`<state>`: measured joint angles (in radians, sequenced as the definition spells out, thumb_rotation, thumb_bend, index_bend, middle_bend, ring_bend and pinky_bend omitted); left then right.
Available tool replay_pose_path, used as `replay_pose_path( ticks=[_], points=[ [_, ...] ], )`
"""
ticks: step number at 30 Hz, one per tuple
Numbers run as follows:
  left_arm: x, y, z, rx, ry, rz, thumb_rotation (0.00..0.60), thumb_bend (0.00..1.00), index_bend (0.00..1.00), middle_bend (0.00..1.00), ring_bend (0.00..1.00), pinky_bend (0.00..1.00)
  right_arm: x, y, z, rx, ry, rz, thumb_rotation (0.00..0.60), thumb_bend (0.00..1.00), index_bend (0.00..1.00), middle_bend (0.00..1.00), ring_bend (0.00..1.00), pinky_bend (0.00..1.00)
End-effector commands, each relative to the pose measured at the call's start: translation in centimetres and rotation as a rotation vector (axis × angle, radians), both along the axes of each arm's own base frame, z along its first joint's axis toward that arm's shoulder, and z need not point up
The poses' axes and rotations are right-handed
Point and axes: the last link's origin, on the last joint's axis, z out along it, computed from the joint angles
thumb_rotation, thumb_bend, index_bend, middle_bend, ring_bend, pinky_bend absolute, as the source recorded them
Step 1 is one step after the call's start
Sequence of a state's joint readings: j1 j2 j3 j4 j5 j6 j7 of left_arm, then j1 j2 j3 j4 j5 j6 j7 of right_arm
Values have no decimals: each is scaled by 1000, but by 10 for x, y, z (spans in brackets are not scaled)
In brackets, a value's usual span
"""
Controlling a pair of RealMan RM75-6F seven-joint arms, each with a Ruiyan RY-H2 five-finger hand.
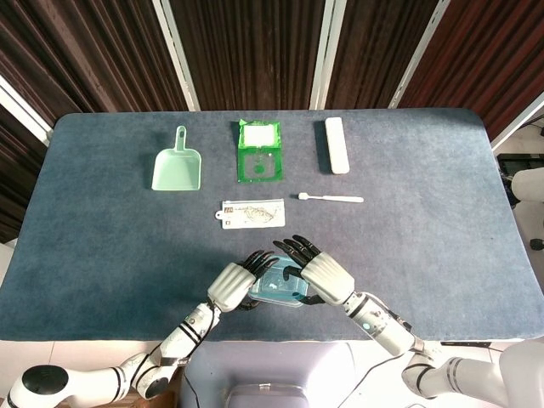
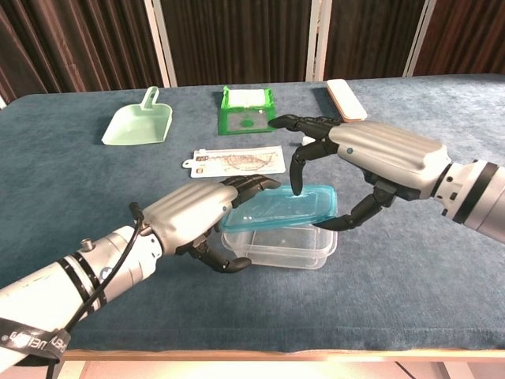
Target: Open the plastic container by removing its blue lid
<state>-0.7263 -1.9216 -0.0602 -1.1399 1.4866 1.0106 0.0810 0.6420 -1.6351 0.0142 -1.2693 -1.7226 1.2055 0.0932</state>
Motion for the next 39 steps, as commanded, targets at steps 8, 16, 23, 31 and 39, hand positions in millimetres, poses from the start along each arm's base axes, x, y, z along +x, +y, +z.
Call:
replay_pose_path(
  ticks=[8,16,23,31,39],
  points=[
    [2,-4,5,4,-29,-10,600,286,0,635,418,431,5,0,-8,-9,-2,20,600,594,741,107,0,0],
    [7,-4,7,-27,-124,-39,600,287,0,206,62,86,9,2,-4,-34,-37,49,600,686,785,139,0,0],
    [8,5,14,9,-160,-71,600,284,0,0,0,0,13,3,3,-79,-60,92,600,686,795,155,0,0],
    [3,13,25,80,-171,-80,600,285,0,0,0,0,19,-6,19,-242,-121,162,600,686,813,174,0,0],
    [-15,14,53,145,-157,-85,600,284,0,0,0,0,6,-30,59,-474,-46,211,600,687,816,174,0,0]
  ],
)
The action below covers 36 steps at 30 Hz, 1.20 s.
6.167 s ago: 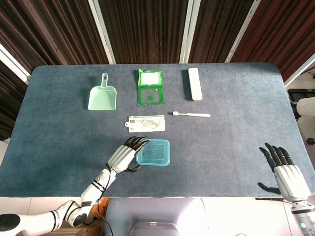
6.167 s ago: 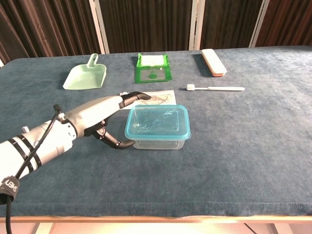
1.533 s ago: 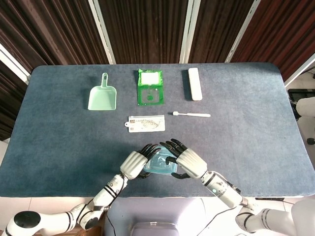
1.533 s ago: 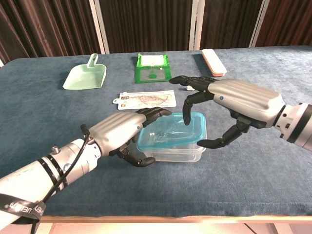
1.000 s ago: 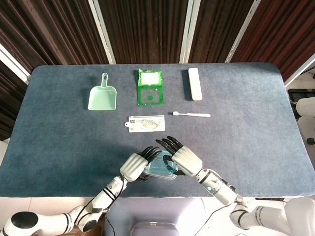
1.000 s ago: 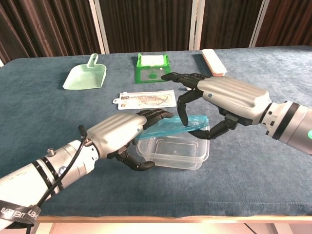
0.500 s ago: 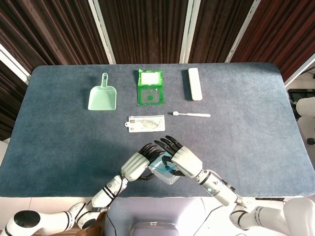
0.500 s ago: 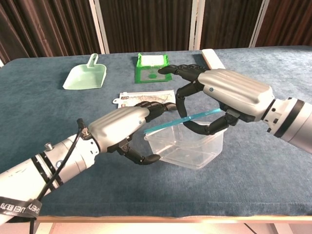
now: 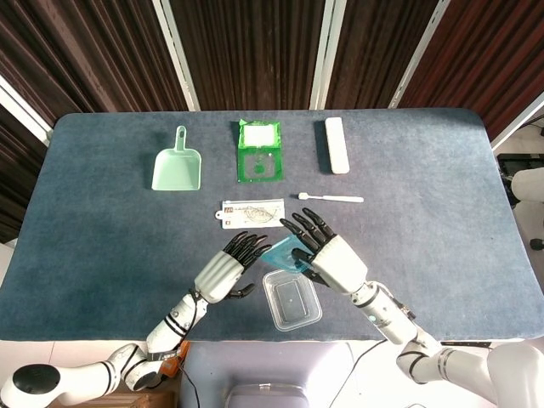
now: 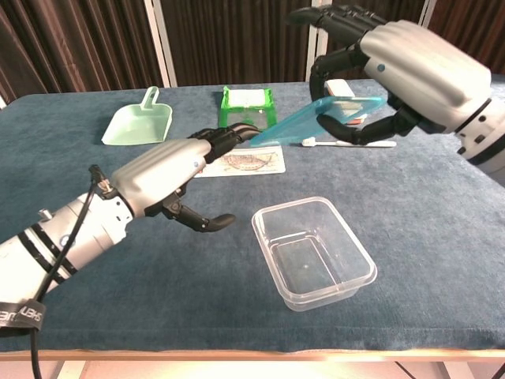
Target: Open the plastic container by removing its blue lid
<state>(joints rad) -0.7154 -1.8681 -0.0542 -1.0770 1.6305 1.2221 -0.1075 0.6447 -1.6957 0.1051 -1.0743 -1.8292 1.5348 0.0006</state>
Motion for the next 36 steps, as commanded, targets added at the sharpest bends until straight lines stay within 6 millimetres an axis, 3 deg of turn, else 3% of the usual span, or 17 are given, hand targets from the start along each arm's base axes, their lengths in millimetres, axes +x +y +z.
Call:
replay_pose_path(
  ticks=[1,6,10,13,18,21,30,33,36],
  points=[
    [-12,-3,16,32,8,6,600,284,0,0,0,0,-11,-13,21,-96,56,-9,600,687,816,174,0,0],
    [-40,-8,45,71,43,48,600,284,0,0,0,0,-48,-28,40,-164,214,-71,600,686,816,174,0,0],
    [-60,-8,65,113,71,97,600,286,0,0,0,0,-76,-28,31,-141,307,-126,600,686,801,174,0,0],
    [-74,-4,76,154,106,138,600,287,0,0,0,0,-91,-24,16,-97,345,-157,600,685,711,174,0,0],
    [-98,-1,91,207,156,221,600,309,0,0,0,0,-112,-12,-1,-20,459,-238,600,405,183,6,0,0],
    [-110,-1,101,228,171,248,600,311,0,0,0,0,-117,-1,1,34,465,-256,600,309,31,0,0,0],
    [-140,-21,144,288,193,296,600,312,0,0,0,0,-133,45,34,211,566,-387,600,127,0,0,0,0],
    [-162,-46,169,274,311,415,600,311,0,0,0,0,-144,63,52,238,656,-487,600,94,0,0,0,0],
    [-168,-76,200,269,408,561,600,312,0,0,0,0,-149,80,73,228,725,-588,600,74,0,0,0,0]
  ],
)
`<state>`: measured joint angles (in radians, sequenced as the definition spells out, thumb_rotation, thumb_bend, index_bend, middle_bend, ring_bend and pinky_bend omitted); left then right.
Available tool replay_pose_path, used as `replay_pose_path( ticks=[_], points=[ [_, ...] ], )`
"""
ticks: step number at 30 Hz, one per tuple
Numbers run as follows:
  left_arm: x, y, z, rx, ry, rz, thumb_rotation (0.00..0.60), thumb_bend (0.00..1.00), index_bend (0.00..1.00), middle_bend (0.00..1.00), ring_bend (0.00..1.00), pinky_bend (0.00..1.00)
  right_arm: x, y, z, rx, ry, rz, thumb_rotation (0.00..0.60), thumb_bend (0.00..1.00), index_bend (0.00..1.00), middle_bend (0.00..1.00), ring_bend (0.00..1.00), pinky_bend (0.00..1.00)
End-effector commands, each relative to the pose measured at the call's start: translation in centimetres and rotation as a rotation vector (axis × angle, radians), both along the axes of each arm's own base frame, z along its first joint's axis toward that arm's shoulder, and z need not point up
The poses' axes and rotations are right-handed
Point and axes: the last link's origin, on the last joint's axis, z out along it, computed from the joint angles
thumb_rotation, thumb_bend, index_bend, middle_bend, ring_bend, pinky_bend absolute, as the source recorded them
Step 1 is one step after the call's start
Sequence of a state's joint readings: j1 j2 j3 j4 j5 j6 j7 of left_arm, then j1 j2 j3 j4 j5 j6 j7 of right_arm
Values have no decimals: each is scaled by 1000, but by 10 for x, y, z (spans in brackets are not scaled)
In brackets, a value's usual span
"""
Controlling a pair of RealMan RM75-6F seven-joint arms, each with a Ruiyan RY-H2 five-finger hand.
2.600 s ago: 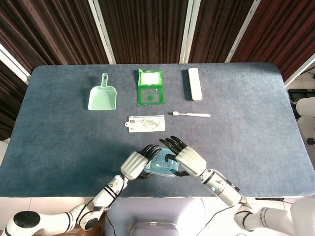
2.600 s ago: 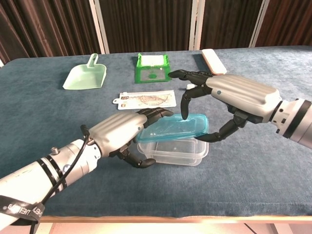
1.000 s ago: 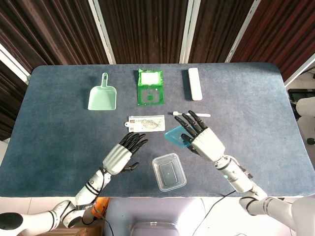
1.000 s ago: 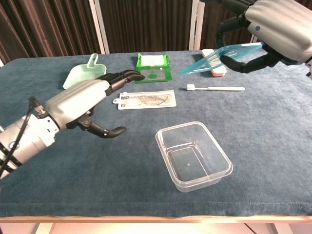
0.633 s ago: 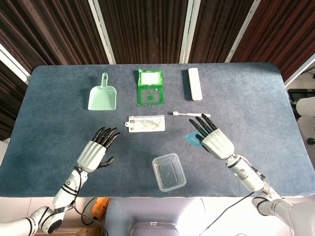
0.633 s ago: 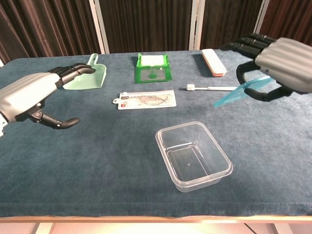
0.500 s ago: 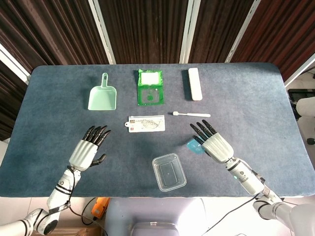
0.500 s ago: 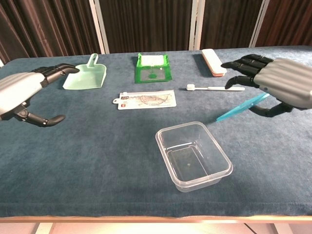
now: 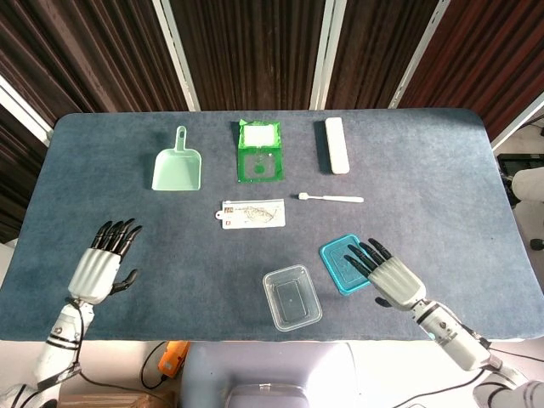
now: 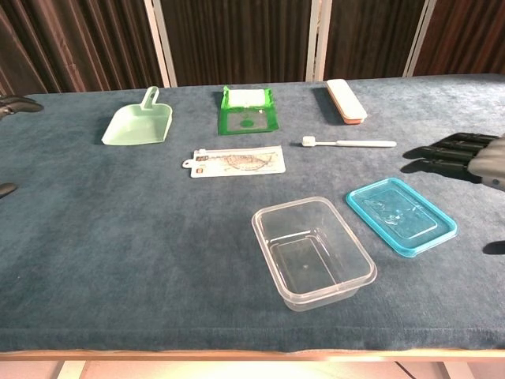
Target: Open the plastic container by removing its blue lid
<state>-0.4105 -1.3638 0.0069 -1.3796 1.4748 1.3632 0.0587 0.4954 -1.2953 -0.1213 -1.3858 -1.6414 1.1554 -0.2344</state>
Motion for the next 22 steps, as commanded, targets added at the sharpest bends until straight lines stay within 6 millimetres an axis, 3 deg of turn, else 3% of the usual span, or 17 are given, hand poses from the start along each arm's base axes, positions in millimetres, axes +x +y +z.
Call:
replay_pose_path(
  ticks=[1,6,9,11,15,22],
  points=[
    [-19,-52,48,3,123,251,600,312,0,0,0,0,-21,35,39,-8,172,-184,600,73,0,0,0,0],
    [-23,-91,76,148,51,257,600,325,0,0,0,0,-8,56,96,-367,8,-287,600,69,0,0,0,0],
    [-32,-116,78,271,75,276,600,345,0,0,0,0,-25,80,117,-555,-105,-368,600,69,0,0,0,0],
    [-32,-128,74,275,101,271,600,345,0,0,0,0,-42,95,120,-609,-141,-435,600,69,0,0,0,0],
    [-26,-134,74,285,74,209,600,345,0,0,0,0,-61,102,119,-605,-188,-484,600,69,0,0,0,0],
    [-31,-129,76,230,34,208,600,344,0,0,0,0,-58,101,120,-572,-211,-436,600,69,0,0,0,0]
  ],
)
